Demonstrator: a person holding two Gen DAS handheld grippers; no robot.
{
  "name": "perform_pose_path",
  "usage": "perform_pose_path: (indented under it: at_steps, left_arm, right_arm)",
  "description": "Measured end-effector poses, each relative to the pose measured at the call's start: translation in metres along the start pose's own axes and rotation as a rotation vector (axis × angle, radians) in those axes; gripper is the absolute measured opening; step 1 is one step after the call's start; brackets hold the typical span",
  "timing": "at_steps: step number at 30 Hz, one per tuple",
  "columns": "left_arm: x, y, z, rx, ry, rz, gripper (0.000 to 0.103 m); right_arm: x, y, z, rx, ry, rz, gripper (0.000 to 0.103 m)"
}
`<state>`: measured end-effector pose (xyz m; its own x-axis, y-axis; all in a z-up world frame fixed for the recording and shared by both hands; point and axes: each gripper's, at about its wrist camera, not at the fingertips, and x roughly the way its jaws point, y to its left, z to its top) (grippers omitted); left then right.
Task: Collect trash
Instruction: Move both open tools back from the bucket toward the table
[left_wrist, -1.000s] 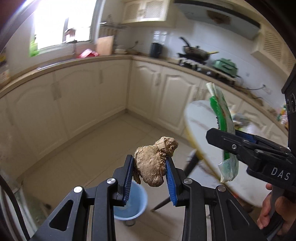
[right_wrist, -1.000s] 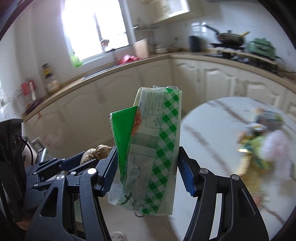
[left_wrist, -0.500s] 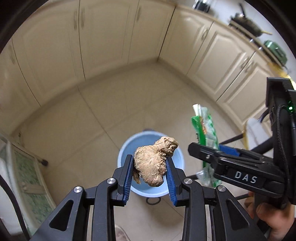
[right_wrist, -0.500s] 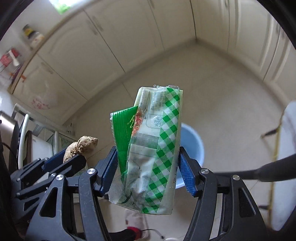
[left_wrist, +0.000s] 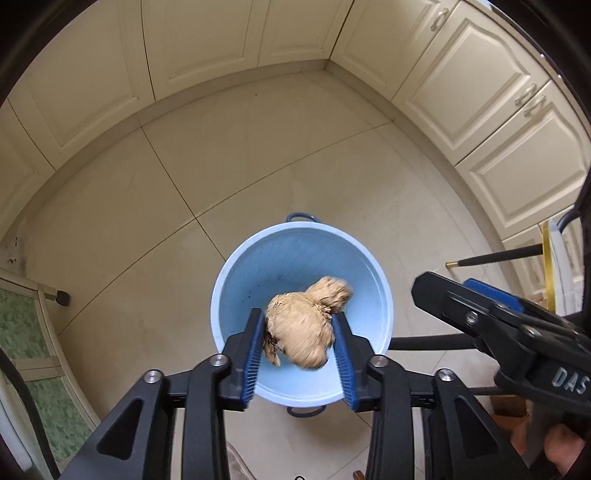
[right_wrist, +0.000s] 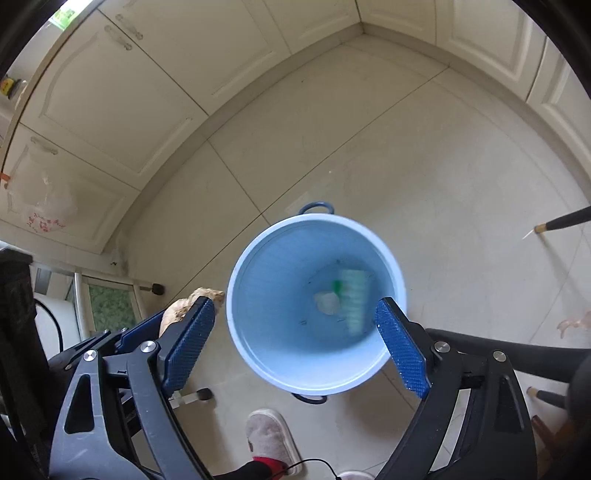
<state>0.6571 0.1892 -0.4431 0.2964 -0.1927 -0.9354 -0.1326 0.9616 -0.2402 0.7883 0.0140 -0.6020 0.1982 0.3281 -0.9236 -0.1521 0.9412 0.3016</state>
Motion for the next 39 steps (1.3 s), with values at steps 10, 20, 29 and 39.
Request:
perform_pose_path:
  at_steps: [10, 20, 29, 39]
  left_arm:
    - [-0.048, -0.003, 0.011, -0.039, -0.122, 0.127, 0.063]
    - [-0.175, -0.023, 0.016, -0.079, -0.406, 0.221, 0.072]
    - [-0.282, -0.125, -0.012, 0.019, -0.701, 0.192, 0.092]
    - [-0.361, -0.208, -0.066, 0.153, -0.961, 0.091, 0.102]
  right_arm:
    - [-0.045, 0.021, 0.002, -0.042, -0.066, -0.007, 0.089]
    - [-0.181, 0.102, -0.032, -0.271, -0.3, -0.098, 0.09]
    - [-0.361, 0.129, -0.108, -0.355, -0.636, -0.15, 0.103]
    - [-0.537, 0.106, -0.219, -0.296, -0.906, -0.173, 0.103]
